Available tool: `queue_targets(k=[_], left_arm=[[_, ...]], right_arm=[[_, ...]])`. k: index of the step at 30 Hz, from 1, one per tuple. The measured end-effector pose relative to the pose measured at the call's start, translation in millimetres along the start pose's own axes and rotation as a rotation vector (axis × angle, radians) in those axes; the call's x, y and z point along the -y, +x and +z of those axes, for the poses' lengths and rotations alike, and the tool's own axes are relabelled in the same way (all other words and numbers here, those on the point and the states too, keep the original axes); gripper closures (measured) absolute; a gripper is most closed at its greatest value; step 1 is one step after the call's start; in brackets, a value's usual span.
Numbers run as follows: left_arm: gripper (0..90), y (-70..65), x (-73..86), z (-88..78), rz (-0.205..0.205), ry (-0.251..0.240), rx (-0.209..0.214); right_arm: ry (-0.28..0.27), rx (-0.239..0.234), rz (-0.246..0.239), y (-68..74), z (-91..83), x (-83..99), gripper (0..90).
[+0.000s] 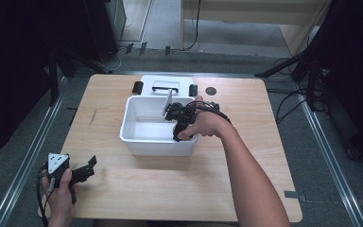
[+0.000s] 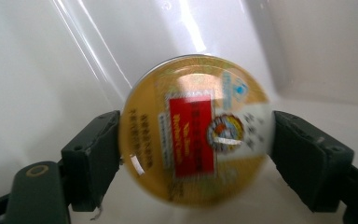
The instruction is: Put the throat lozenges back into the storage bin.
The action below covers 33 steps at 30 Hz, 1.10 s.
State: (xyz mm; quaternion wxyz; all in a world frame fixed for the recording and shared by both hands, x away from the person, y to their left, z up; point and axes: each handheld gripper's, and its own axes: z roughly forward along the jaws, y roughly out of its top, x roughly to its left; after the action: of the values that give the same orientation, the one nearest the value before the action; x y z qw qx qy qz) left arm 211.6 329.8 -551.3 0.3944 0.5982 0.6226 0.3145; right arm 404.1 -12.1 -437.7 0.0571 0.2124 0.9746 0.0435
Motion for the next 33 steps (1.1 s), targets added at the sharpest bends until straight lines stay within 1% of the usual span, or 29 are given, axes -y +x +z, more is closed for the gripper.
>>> queue_targets(k=[5,9,11,16,18,22,25,30,32,33], left_arm=[[0.0,0.0,0.0,0.1,0.000,-0.001,0.000],[0.0,0.0,0.0,0.1,-0.001,0.000,0.001],[0.0,-0.1,0.0,0.2,0.000,-0.001,0.000],[0.0,-0.3,0.0,0.2,0.001,-0.001,-0.001],[0.0,-0.4,0.0,0.2,0.002,-0.001,-0.001],[0.0,-0.7,0.1,0.3,0.000,-0.004,-0.002],[0.0,-0.5,0.0,0.4,0.003,-0.004,-0.003],[0.0,-0.7,0.0,0.5,0.002,-0.005,-0.002],[0.0,-0.8,0.0,0.4,0.002,-0.005,-0.003],[0.0,-0.8,0.0,0.4,0.003,-0.004,-0.003]], right_arm=[[-0.003,-0.004,0.007,-0.6,-0.3,0.9,17.3],[-0.015,-0.008,0.005,-0.3,-1.8,1.2,21.7],[-0.023,-0.018,0.008,0.2,-3.6,1.4,23.4],[-0.044,-0.029,0.020,-0.5,-8.6,1.6,24.6],[-0.048,-0.026,0.029,-0.7,-12.1,2.1,24.8],[-0.063,-0.022,0.033,-1.8,-19.3,3.6,25.1],[-0.080,-0.021,0.049,-2.4,-26.4,5.0,25.4],[-0.094,-0.013,0.056,-3.3,-36.4,7.4,25.3],[-0.103,-0.012,0.067,-3.6,-40.7,8.5,25.3],[-0.107,-0.009,0.063,-4.6,-43.1,9.4,25.4]])
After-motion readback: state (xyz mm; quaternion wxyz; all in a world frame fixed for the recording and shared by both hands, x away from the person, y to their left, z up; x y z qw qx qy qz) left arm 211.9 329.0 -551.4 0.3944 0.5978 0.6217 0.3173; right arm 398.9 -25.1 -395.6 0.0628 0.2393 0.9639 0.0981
